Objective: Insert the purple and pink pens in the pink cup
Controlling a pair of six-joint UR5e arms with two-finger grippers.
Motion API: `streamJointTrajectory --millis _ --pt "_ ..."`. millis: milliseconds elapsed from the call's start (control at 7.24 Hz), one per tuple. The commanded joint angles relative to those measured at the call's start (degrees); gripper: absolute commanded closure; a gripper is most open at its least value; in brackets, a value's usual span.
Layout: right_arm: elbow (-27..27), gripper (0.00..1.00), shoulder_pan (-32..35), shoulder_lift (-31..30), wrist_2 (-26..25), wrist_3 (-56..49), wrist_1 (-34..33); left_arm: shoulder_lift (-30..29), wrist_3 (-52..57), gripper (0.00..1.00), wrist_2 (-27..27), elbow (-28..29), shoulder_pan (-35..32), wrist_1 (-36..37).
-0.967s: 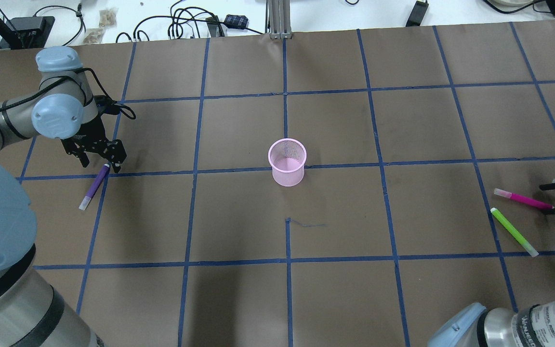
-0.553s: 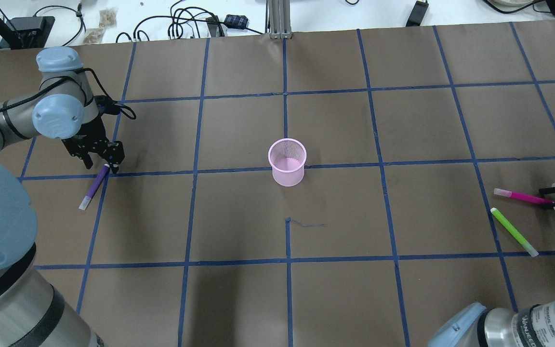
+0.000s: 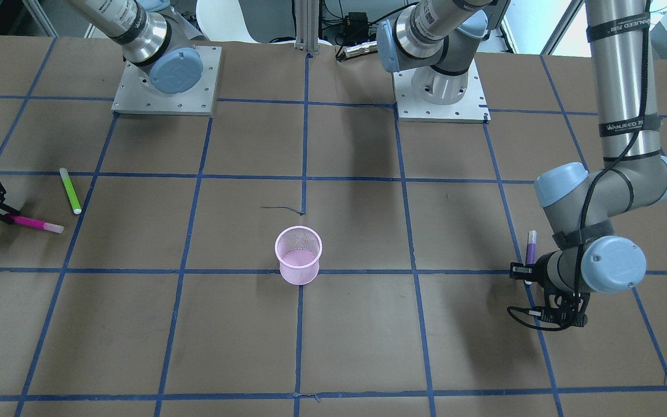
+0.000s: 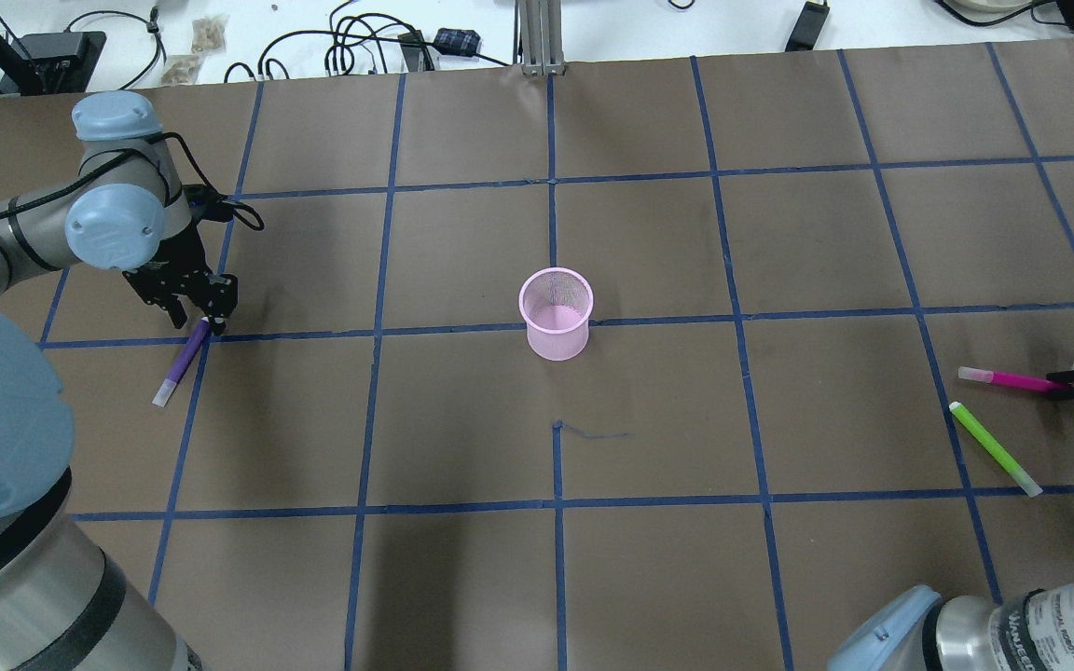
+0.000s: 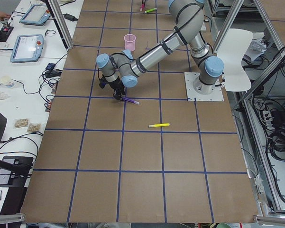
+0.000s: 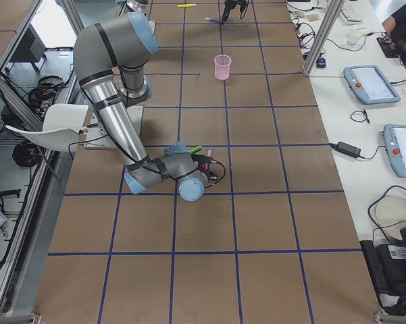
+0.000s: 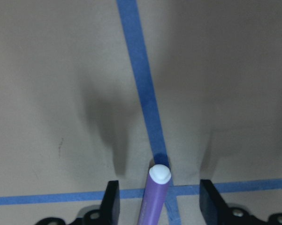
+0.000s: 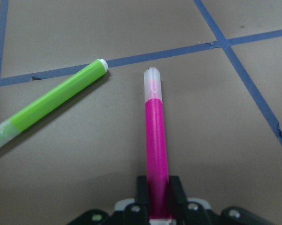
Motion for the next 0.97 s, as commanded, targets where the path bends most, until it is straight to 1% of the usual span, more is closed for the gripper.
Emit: streamJointTrajectory --millis 0,138,276,415,553,691,829 --pt "-1.5 1.00 1.7 -5.8 -0.1 5.5 0.3 -0.1 0.0 0.59 0.0 -0.1 0.0 0.1" --pt "-1.6 1.00 4.5 -10.1 -1.6 7.9 0.3 -0.1 0.0 0.70 -0.1 -0.1 0.0 0.1" --pt "-1.5 1.00 8.2 -15.0 -3.2 13.2 0.7 -0.1 -0.1 0.71 -0.1 -0.1 0.0 0.1" --pt "-1.4 1.00 13.7 -19.8 -4.2 20.3 1.1 -0.1 -0.2 0.71 -0.1 -0.3 0.0 0.1" --pt "-1.4 1.00 20.9 -23.2 -5.4 29.8 1.8 -0.1 -0.5 0.95 -0.2 -0.3 0.0 0.3" --pt "-1.6 1.00 29.1 -25.8 -6.8 39.9 1.5 0.1 -0.3 1.00 -0.3 0.2 0.0 1.0" --pt "-2.9 1.00 37.5 -26.4 -10.0 50.6 -0.2 0.4 -0.1 1.00 -0.3 0.4 0.0 1.6"
